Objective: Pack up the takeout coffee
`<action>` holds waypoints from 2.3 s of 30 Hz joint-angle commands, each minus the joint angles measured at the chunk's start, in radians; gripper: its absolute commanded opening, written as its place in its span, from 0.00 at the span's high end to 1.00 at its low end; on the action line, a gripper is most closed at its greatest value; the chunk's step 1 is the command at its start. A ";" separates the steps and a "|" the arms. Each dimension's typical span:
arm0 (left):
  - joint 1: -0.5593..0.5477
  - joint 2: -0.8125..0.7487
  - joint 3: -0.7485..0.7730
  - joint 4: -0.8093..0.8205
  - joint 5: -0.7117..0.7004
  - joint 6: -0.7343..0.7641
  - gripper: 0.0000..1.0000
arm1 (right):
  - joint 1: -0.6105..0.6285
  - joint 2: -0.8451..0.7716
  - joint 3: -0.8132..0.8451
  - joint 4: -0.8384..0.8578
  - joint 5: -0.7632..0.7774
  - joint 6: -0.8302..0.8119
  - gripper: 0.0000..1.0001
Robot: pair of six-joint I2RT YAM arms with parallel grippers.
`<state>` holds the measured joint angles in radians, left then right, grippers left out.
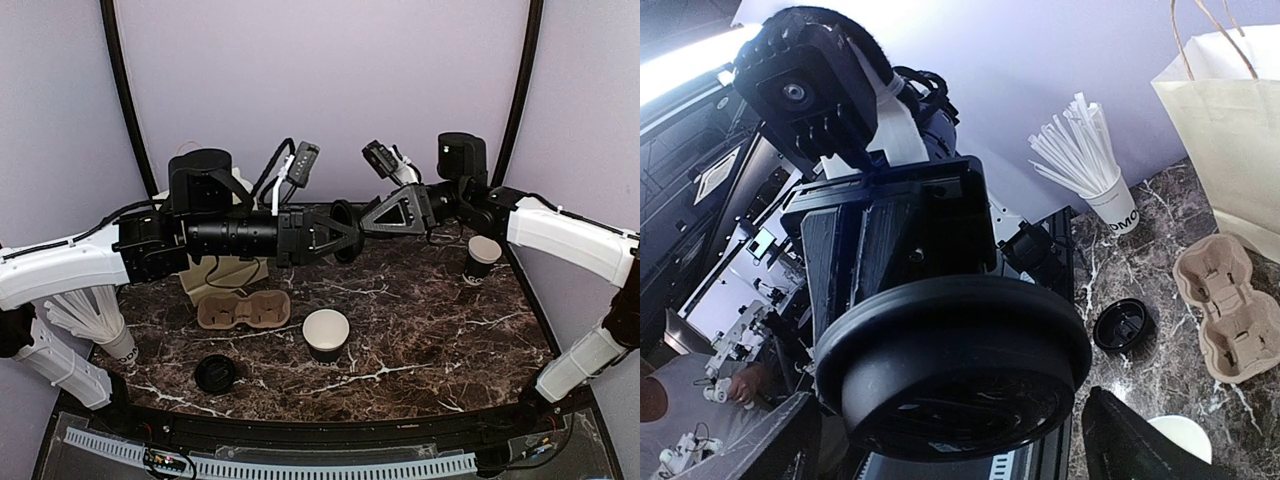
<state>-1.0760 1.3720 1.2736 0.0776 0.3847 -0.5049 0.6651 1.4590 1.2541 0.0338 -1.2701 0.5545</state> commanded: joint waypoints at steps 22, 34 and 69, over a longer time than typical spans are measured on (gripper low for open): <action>0.004 -0.146 -0.030 -0.344 -0.172 0.006 0.46 | -0.022 0.026 0.101 -0.434 0.225 -0.463 0.27; 0.005 -0.004 -0.063 -0.870 -0.561 -0.079 0.45 | -0.019 -0.075 0.086 -0.657 0.630 -0.785 0.25; -0.037 0.417 -0.124 -0.190 -0.238 0.203 0.46 | -0.020 -0.102 0.055 -0.788 0.750 -0.955 0.24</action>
<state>-1.1027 1.7718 1.1160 -0.1581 0.1009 -0.3378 0.6472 1.3594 1.2968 -0.7574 -0.5251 -0.3828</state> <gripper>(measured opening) 0.544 0.757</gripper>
